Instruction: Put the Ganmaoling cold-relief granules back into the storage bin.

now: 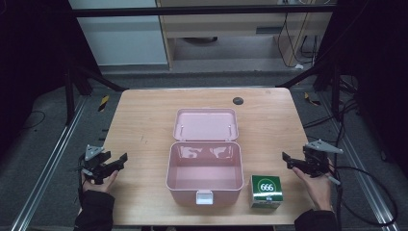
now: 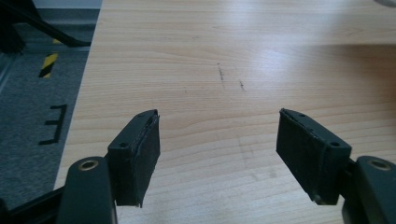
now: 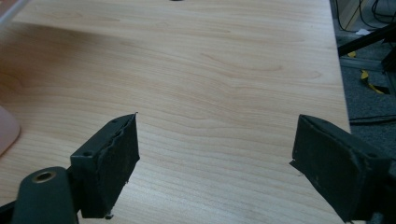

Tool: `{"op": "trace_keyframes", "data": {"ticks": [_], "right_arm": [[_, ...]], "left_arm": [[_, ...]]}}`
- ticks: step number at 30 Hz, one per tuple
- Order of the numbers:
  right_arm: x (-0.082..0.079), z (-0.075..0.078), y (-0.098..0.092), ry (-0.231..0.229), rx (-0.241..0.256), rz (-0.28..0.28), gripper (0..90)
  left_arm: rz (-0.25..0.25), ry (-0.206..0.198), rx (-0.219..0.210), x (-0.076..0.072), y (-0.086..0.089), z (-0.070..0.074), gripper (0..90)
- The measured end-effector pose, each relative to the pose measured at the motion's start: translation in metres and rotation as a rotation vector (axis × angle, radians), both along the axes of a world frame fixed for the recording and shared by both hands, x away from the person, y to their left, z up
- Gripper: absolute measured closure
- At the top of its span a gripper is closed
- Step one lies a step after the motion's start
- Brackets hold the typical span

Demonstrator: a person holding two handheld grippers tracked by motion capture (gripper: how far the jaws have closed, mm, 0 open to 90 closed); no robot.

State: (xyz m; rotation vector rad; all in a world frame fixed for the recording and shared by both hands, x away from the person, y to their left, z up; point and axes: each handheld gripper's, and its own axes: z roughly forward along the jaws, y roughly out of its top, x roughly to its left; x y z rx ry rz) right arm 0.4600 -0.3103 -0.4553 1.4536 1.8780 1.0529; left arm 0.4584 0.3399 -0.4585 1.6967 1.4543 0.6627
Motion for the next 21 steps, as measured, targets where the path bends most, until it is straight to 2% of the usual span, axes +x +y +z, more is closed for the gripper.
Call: {"op": "trace_keyframes", "data": {"ticks": [5, 8, 10, 14, 19, 21], "right_arm": [[-0.004, 0.013, 0.000, -0.022, 0.001, 0.035, 13.8], [-0.006, 0.025, 0.005, -0.032, -0.022, 0.082, 13.8], [-0.006, 0.027, 0.007, -0.028, -0.013, 0.094, 13.8], [-0.008, 0.041, 0.014, -0.029, -0.065, 0.149, 13.2], [-0.007, 0.054, 0.017, -0.038, -0.069, 0.193, 12.9], [-0.006, 0.061, 0.019, -0.039, -0.086, 0.212, 12.8]], "left_arm": [[-0.010, 0.035, 0.012, 0.001, -0.002, -0.001, 31.4], [-0.015, 0.038, 0.032, 0.000, -0.004, 0.000, 31.6], [-0.021, 0.041, 0.043, 0.000, -0.005, 0.000, 31.6], [-0.031, 0.050, 0.059, 0.000, -0.006, 0.000, 31.4], [-0.044, 0.051, 0.067, -0.001, -0.007, 0.000, 31.5], [-0.048, 0.052, 0.070, -0.001, -0.008, -0.001, 31.5]]}}
